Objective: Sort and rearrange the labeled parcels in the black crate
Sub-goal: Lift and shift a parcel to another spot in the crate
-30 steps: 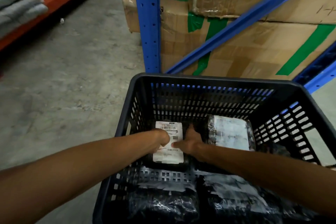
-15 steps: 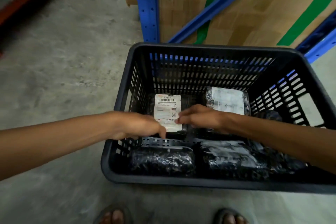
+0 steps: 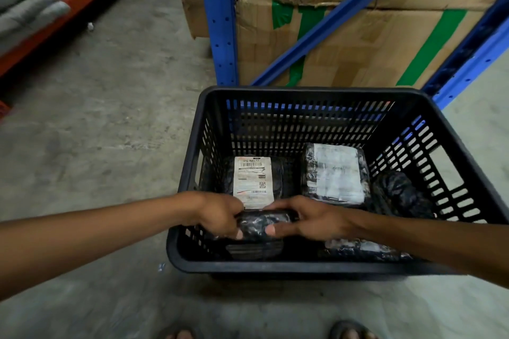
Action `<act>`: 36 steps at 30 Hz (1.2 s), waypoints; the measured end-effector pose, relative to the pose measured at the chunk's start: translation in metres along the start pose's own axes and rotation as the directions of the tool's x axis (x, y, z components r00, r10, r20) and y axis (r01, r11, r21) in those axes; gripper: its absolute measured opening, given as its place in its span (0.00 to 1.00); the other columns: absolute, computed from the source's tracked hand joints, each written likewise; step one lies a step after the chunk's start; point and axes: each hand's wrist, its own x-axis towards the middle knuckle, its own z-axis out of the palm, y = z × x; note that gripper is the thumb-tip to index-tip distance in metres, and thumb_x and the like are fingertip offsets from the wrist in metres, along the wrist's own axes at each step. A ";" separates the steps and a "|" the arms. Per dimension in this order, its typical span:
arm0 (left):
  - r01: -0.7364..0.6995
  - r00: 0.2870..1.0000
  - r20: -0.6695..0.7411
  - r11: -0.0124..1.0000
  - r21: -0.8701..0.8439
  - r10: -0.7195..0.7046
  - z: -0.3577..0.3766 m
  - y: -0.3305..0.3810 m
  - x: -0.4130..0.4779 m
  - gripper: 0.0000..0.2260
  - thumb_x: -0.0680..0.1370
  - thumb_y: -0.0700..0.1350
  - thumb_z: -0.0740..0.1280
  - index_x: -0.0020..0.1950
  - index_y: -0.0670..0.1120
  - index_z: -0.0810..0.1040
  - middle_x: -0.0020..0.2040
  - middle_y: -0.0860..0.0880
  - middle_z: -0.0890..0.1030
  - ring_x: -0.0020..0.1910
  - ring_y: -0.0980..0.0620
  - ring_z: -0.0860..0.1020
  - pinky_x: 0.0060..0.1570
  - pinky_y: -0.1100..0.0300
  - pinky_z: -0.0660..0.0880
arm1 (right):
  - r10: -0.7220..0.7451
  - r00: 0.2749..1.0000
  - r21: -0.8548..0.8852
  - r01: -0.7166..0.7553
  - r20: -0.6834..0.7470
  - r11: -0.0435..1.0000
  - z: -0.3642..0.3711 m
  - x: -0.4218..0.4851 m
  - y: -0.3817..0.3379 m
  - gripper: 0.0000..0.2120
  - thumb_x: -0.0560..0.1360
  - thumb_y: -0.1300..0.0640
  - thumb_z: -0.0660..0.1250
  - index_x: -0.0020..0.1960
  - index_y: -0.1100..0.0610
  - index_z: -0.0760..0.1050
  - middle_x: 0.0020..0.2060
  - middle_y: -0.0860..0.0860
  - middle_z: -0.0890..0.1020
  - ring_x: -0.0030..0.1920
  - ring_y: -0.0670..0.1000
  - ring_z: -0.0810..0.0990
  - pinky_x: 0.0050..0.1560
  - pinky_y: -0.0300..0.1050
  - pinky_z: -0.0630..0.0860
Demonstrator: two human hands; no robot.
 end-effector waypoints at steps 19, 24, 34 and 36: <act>-0.207 0.835 -0.396 0.449 -0.869 -0.382 -0.051 0.006 0.048 0.18 0.79 0.48 0.68 0.65 0.40 0.76 0.59 0.41 0.82 0.55 0.43 0.81 0.47 0.54 0.79 | 0.386 0.886 0.708 -0.099 -0.257 0.699 -0.083 0.075 -0.027 0.27 0.68 0.49 0.79 0.64 0.58 0.80 0.63 0.57 0.83 0.61 0.61 0.82 0.66 0.62 0.77; -0.096 0.853 -0.314 0.465 -0.880 -0.417 -0.062 0.001 0.071 0.12 0.82 0.38 0.60 0.63 0.37 0.75 0.56 0.39 0.81 0.54 0.39 0.81 0.50 0.50 0.81 | 0.360 0.860 0.580 -0.095 -0.362 0.809 -0.067 0.110 -0.014 0.40 0.67 0.61 0.81 0.74 0.61 0.66 0.63 0.58 0.82 0.60 0.58 0.83 0.60 0.58 0.81; 0.124 0.843 -0.329 0.750 -0.649 -0.425 -0.056 0.005 0.102 0.27 0.77 0.40 0.63 0.76 0.37 0.64 0.72 0.37 0.71 0.68 0.38 0.73 0.67 0.47 0.73 | 0.335 0.874 0.157 -0.298 -0.352 0.942 -0.065 0.111 -0.004 0.37 0.77 0.50 0.72 0.79 0.59 0.60 0.68 0.52 0.78 0.64 0.54 0.78 0.64 0.47 0.76; 0.159 0.824 -0.344 0.766 -0.623 -0.451 -0.047 0.009 0.101 0.40 0.76 0.50 0.65 0.81 0.40 0.48 0.78 0.38 0.58 0.75 0.37 0.63 0.71 0.47 0.67 | 0.230 0.852 0.053 -0.233 -0.470 0.971 -0.081 0.092 -0.005 0.24 0.76 0.54 0.72 0.70 0.59 0.75 0.63 0.52 0.82 0.62 0.54 0.80 0.61 0.46 0.76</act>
